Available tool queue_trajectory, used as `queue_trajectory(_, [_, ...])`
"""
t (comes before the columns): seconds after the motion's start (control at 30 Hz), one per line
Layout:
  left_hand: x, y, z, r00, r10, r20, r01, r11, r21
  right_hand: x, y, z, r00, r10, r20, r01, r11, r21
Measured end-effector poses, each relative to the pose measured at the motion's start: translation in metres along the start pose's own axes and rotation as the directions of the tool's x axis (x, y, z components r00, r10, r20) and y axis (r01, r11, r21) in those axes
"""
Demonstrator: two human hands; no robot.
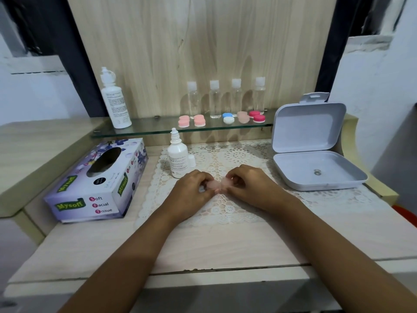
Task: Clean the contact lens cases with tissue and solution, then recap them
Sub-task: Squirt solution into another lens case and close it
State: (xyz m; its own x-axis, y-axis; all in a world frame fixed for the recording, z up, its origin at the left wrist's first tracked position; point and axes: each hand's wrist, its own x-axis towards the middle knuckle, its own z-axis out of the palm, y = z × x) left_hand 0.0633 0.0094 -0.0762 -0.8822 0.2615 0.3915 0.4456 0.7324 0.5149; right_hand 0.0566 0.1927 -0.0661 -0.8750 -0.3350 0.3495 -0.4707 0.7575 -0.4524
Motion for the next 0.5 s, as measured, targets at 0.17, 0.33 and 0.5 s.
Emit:
queue_trajectory(0.17, [0.0006,0.0001,0.0,1.0,0.007,-0.004,-0.007,1.0,0.009,-0.004,-0.0029,-0.0095,0.998,-0.035,0.044,0.03,0.994,0.108])
queue_trajectory(0.33, [0.0004,0.0003,0.0002,1.0,0.007,-0.004,-0.007,1.0,0.01,-0.0023,-0.0005,-0.0089,0.998,-0.065,0.025,0.065,0.998,0.009])
queue_trajectory(0.5, [0.0003,0.0004,0.0001,1.0,0.006,-0.007,-0.006,1.0,0.021,-0.0021,0.0006,-0.0054,1.0,0.02,-0.015,-0.019,0.997,0.075])
